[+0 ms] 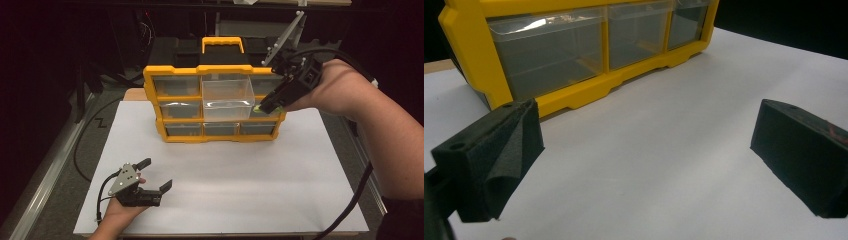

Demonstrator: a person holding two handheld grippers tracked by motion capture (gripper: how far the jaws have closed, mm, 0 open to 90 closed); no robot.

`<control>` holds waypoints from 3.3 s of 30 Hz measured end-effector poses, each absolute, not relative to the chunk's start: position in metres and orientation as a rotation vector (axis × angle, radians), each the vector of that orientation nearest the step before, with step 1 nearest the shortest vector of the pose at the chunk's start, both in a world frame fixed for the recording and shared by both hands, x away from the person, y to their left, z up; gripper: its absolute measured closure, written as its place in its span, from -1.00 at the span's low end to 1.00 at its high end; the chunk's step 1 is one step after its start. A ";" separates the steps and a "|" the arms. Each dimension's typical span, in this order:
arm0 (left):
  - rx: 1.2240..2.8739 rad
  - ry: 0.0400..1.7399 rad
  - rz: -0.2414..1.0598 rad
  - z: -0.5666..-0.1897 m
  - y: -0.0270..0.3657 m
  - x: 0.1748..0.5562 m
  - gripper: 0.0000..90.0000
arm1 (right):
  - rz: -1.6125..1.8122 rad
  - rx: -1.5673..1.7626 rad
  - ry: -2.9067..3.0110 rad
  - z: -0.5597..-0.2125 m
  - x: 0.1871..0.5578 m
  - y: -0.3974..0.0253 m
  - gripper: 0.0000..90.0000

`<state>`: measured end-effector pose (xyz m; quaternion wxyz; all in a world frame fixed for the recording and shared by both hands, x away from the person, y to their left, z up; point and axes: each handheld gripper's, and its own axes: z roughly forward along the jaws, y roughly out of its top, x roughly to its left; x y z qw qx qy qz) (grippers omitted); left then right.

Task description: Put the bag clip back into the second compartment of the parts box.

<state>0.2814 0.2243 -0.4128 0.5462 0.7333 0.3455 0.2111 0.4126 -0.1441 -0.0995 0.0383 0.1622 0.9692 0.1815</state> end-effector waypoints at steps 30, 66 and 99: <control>1.732 0.817 0.491 -0.413 0.226 0.281 -0.96 | 0.545 0.406 2.958 -0.089 0.460 -0.079 0.75; 1.732 0.814 0.488 -0.413 0.226 0.281 -0.96 | 0.550 0.374 2.972 -0.116 0.475 -0.066 0.67; 1.739 0.820 0.498 -0.413 0.226 0.282 -0.96 | 0.544 0.532 2.886 -0.107 0.423 -0.139 -0.33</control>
